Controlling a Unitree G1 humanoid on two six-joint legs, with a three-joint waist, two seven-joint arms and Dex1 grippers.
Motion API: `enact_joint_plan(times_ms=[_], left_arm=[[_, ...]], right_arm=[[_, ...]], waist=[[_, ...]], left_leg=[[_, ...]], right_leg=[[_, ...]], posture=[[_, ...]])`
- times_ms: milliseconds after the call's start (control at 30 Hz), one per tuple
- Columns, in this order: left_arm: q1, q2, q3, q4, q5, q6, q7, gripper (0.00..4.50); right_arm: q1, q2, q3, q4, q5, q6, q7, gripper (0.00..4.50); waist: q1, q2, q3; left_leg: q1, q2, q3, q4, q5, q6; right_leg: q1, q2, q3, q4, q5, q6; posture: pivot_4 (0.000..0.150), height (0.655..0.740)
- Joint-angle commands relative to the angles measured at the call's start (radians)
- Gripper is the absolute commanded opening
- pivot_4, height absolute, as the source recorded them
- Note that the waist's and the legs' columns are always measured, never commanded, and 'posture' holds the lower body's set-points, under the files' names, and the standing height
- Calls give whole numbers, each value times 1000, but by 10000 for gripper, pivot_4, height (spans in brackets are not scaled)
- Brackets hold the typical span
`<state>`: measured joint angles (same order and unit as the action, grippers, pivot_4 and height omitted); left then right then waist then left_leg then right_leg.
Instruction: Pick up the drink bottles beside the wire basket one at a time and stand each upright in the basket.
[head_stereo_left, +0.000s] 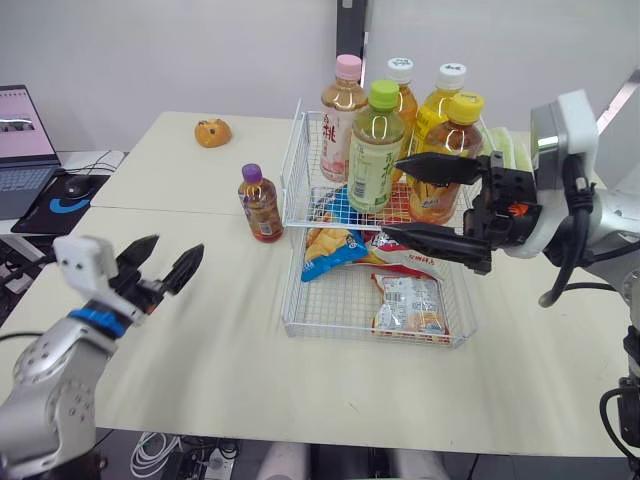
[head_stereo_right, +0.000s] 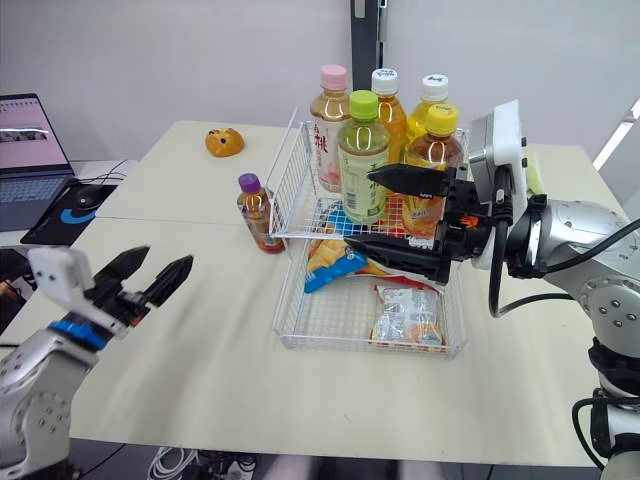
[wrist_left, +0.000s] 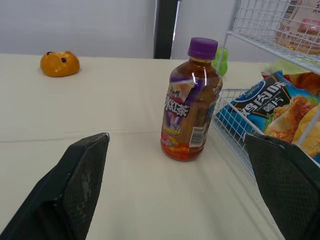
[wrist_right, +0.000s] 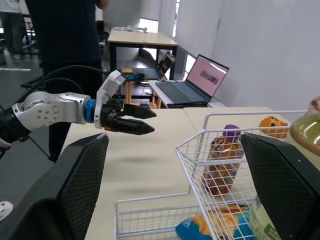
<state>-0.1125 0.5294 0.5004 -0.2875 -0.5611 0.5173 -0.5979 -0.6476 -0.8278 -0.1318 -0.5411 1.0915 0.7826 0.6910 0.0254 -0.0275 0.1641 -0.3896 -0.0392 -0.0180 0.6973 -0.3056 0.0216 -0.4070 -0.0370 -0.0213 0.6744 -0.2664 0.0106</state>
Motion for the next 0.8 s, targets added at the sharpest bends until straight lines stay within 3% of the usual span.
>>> enact_joint_plan(times_ms=[33,433,700,800], left_arm=[[-146,39,-87,105,63,-46,10,44721],[-574,-10,-321,549,238,-229,-11,44721],[-651,-48,-339,700,285,-328,-4,44721],[-654,-48,-341,722,299,-359,-4,38730]], right_arm=[[27,-31,-80,-59,28,7,-31,45000],[107,-77,-175,-129,93,16,-135,45000],[111,-84,-169,-93,37,2,-113,45000],[106,-75,-160,-98,28,1,-120,45000]], waist=[[0,0,0],[-4,0,0],[-4,0,0],[-3,0,0]], left_leg=[[0,0,0,0,0,0],[-3,0,1,0,0,0],[-5,0,1,0,0,0],[-6,0,1,1,0,0]], right_leg=[[0,0,0,0,0,0],[-3,0,0,-1,0,0],[-4,0,0,-1,0,1],[-5,0,0,-1,0,1]], posture=[[1500,7400],[1500,7400],[1500,7400],[1500,7400]])
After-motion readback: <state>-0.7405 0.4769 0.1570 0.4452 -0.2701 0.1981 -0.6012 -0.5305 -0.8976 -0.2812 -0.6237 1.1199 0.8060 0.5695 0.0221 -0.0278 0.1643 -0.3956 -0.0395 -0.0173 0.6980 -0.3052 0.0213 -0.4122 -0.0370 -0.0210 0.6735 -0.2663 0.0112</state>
